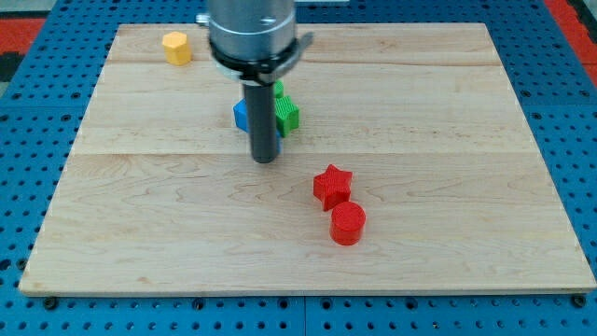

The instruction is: Move the red star to the left of the group of blocks

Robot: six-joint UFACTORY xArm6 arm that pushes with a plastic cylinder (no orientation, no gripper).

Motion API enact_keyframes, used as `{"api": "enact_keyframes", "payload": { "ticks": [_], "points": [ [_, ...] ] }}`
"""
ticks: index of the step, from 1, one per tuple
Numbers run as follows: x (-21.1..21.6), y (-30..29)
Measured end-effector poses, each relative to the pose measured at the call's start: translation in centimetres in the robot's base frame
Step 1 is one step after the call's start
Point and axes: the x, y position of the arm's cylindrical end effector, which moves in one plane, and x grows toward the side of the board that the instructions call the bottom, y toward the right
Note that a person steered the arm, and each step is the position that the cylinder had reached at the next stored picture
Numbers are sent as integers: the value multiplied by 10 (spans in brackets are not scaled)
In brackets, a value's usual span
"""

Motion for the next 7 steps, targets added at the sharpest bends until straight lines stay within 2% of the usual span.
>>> {"api": "enact_keyframes", "payload": {
  "ticks": [1, 2, 3, 4, 5, 7],
  "points": [
    [29, 11],
    [50, 85],
    [36, 80],
    [20, 136],
    [56, 185],
    [93, 131]
  ]
}}
